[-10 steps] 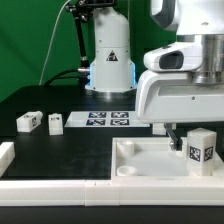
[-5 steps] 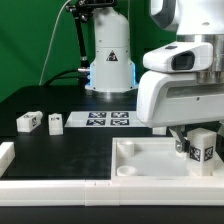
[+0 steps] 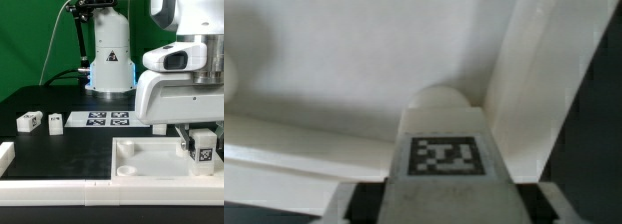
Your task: Assemble one leg
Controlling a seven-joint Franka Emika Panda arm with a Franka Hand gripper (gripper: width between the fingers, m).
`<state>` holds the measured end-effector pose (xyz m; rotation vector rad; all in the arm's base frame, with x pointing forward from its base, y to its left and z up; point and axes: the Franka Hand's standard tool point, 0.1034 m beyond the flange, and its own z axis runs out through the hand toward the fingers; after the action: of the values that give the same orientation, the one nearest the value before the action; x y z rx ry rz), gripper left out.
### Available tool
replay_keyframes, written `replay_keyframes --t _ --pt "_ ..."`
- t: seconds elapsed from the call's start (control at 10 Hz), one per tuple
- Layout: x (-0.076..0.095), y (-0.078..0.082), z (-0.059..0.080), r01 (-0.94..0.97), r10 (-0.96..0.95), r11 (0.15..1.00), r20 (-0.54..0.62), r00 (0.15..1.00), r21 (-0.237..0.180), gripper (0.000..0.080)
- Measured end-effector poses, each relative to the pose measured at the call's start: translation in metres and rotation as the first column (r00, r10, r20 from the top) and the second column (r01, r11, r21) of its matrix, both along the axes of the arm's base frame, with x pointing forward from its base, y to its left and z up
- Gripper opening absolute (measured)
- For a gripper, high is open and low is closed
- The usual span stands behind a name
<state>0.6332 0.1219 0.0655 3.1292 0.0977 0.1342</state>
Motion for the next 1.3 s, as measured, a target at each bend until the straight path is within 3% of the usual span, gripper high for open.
replay_keyframes --t 0.2,0.4,0.5,0.8,0.9,1.0,1.2,1.3 --pt "-0.0006 -0.0010 0.0000 0.248 -0.248 0.968 0.014 0.969 0.030 0.0290" --pt "-0.0013 -0.0030 0.0001 0.530 -0.534 0.843 0.013 0.846 0.092 0.0290" --pt "-0.0009 -0.0030 0.0001 0.579 -0.584 0.808 0.011 0.812 0.110 0.0290" --pt "-0.0026 0.0009 -0.0002 0.836 -0.841 0.533 -0.026 0.540 0.133 0.0290" --pt "-0.0028 0.0011 0.0000 0.852 -0.857 0.507 -0.026 0.514 0.132 0.0290" --pt "-0.0027 0.0010 0.0000 0.856 -0.862 0.498 -0.030 0.506 0.135 0.0290" --pt "-0.0027 0.0020 0.0014 0.792 -0.795 0.600 -0.024 0.606 0.115 0.0526" --pt "-0.0011 0.0018 0.0033 0.703 -0.706 0.704 -0.012 0.708 0.101 0.0526"
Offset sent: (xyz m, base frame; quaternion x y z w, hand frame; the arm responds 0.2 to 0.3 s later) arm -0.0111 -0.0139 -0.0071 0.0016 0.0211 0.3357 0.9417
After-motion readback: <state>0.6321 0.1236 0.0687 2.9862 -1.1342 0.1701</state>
